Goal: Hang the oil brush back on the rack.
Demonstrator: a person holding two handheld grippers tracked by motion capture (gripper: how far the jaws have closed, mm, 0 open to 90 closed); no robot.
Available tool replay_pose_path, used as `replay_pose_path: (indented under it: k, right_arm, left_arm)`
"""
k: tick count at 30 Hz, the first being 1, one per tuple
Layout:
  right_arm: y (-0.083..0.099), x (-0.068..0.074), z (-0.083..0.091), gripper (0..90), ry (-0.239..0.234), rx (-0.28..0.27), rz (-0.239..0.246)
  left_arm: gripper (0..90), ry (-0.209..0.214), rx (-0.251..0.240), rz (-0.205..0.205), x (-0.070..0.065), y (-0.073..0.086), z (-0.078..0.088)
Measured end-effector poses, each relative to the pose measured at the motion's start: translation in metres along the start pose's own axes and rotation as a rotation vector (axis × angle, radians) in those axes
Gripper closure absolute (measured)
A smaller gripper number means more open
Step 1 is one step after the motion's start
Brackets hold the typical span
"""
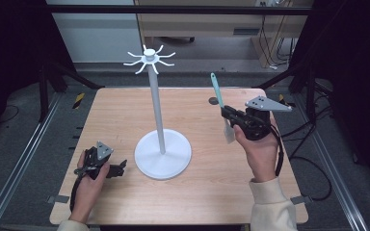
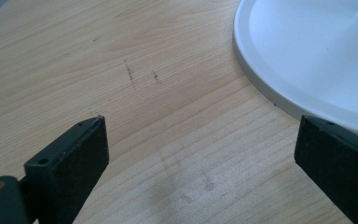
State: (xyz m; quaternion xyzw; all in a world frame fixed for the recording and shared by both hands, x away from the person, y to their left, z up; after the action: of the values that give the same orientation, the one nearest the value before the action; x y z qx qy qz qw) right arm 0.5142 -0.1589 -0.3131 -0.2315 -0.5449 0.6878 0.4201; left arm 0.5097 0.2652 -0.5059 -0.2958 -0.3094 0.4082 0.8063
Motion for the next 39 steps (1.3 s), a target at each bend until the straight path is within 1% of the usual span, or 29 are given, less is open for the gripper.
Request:
replay_pose_path:
  k: [2, 6, 9, 11, 12, 15, 18, 21, 24, 29, 32, 35, 39]
  right_arm:
    - [-0.002, 0.002, 0.001, 82.6, -0.007, -0.017, 0.006]
    - [-0.004, 0.006, 0.004, 82.5, -0.021, -0.041, 0.003]
    - [-0.006, 0.009, 0.005, 82.6, -0.030, -0.050, 0.009]
    - [-0.007, 0.012, 0.005, 82.5, -0.040, -0.061, -0.004]
    - [-0.007, 0.013, 0.005, 82.6, -0.040, -0.058, 0.003]
    - [-0.008, 0.016, 0.005, 82.5, -0.037, -0.060, 0.008]
    - [-0.009, 0.019, 0.005, 82.5, -0.038, -0.067, 0.010]
    - [-0.009, 0.021, 0.005, 82.5, -0.045, -0.077, 0.004]
    - [-0.010, 0.025, 0.005, 82.6, -0.045, -0.085, 0.008]
    - [-0.011, 0.032, 0.005, 82.6, -0.069, -0.098, 0.011]
    - [-0.013, 0.037, 0.005, 82.6, -0.080, -0.106, 0.023]
    - [-0.015, 0.042, 0.006, 82.6, -0.100, -0.114, 0.021]
    - [-0.019, 0.051, 0.010, 82.6, -0.124, -0.136, 0.038]
  left_arm:
    - [2.5, -0.001, 0.000, -0.001, 0.000, 0.000, 0.000]
    - [2.6, -0.002, 0.004, 0.002, 0.001, 0.000, -0.001]
    - [2.6, -0.001, 0.005, 0.001, 0.001, 0.001, 0.000]
    - [2.7, -0.003, 0.002, -0.003, 0.001, 0.000, 0.000]
    - [2.8, -0.009, -0.002, -0.006, 0.001, 0.000, 0.001]
    - [2.9, -0.009, -0.013, -0.004, 0.001, -0.002, 0.003]
    - [2.9, 0.000, 0.002, -0.010, -0.001, -0.001, 0.001]
    - [2.8, 0.008, 0.006, -0.009, -0.001, 0.000, 0.001]
    - [2.9, 0.010, 0.017, -0.007, -0.001, 0.001, -0.001]
    - [2.9, 0.011, 0.016, -0.008, -0.001, 0.001, -0.001]
    - [2.9, 0.012, 0.017, -0.011, -0.001, 0.001, -0.001]
    - [2.9, 0.014, 0.017, -0.011, -0.001, 0.001, -0.001]
    - [2.9, 0.013, 0.016, -0.010, -0.001, 0.001, -0.001]
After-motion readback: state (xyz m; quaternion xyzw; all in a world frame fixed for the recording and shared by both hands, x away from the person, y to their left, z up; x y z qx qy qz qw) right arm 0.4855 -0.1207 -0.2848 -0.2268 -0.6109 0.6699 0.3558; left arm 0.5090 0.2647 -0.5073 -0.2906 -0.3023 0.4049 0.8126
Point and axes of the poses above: each handheld gripper's, and its own axes: z roughly backward along the jaws, y roughly out of its underside, x roughly to its left, the point moved 4 cm from there along -z, roughly forward along the jaws, and after that the axes turned 4 degrees about -z, right-handed, at the moved point
